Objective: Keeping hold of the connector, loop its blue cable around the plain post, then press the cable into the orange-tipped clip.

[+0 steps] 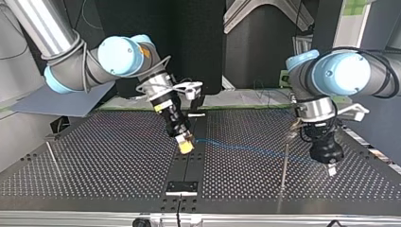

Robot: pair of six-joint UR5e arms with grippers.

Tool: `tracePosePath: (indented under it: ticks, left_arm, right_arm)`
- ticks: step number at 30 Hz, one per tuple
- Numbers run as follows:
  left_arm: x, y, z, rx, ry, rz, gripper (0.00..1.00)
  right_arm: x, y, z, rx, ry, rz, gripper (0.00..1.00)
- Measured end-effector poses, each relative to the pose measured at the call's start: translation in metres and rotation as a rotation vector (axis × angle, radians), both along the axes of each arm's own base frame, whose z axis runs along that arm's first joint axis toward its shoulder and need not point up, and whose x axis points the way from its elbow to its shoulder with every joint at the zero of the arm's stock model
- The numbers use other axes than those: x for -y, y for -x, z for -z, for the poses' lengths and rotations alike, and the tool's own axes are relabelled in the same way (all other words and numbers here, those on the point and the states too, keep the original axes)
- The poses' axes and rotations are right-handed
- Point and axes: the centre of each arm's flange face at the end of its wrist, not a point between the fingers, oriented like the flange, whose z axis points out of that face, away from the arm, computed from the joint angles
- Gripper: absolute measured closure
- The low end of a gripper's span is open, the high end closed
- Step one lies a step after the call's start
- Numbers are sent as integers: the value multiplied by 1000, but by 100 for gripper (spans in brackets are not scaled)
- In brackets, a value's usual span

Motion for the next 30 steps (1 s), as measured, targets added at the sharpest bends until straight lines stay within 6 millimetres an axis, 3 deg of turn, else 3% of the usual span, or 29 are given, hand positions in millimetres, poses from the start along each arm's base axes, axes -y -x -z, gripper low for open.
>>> tracePosePath:
  ticks: [9, 20, 30]
  left_arm:
    - [-14, -25, 15, -17, 5, 13, 100]
    - [-58, -47, 20, -18, 4, 18, 100]
    - [-59, -65, 37, -48, -2, 81, 100]
  right_arm:
    - [4, -3, 0, 18, 17, 1, 100]
    - [14, -10, 16, 14, 11, 4, 100]
    - [22, -19, 24, 13, 10, 2, 100]
